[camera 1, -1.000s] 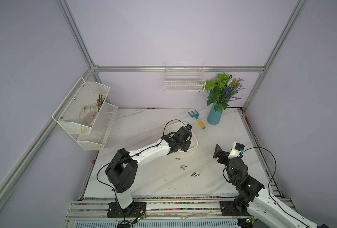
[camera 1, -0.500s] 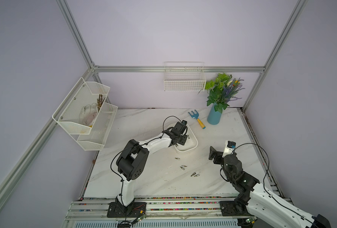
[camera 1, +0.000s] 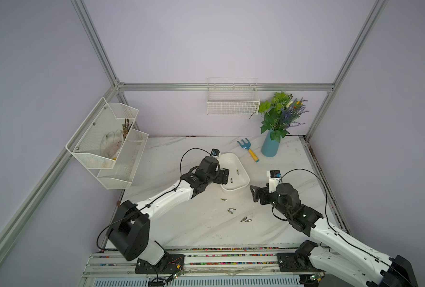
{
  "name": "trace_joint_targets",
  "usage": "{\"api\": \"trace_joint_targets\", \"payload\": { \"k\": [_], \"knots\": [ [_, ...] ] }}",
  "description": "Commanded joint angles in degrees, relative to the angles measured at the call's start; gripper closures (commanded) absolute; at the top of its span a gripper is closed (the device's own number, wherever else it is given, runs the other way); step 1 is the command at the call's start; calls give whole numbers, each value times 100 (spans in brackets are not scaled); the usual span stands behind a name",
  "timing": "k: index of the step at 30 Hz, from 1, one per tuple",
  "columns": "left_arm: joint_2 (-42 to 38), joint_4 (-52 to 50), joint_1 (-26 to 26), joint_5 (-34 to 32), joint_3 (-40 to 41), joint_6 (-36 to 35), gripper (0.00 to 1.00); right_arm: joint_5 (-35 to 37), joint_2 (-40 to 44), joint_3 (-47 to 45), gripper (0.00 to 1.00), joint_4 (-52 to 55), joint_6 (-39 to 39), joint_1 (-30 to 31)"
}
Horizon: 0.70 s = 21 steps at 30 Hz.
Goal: Put the bit on the desktop into the storage box
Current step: Place the screwdriver bit in the storage box, then pick up the screwdriver bit from the center of the board.
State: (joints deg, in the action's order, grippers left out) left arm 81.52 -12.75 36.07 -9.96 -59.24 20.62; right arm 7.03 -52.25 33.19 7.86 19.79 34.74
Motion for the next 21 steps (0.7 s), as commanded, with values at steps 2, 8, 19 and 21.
{"api": "trace_joint_targets", "payload": {
  "k": [2,8,19,21],
  "knots": [
    [-1046,209,-307,33,786,467,0,-891,-341,498,10,928,-55,-3],
    [-2216,596,-487,-339,2030,429,0,-1400,-1171,1010,16,1426,-54,208],
    [-2856,1346,-531,-1215,3074,66,0,-1018,-3281,2450,30,2622,-387,1245],
    [-2911,1324,-529,-1343,3095,73,0,-1093,-3561,2650,41,2741,-468,1334]
  ]
}}
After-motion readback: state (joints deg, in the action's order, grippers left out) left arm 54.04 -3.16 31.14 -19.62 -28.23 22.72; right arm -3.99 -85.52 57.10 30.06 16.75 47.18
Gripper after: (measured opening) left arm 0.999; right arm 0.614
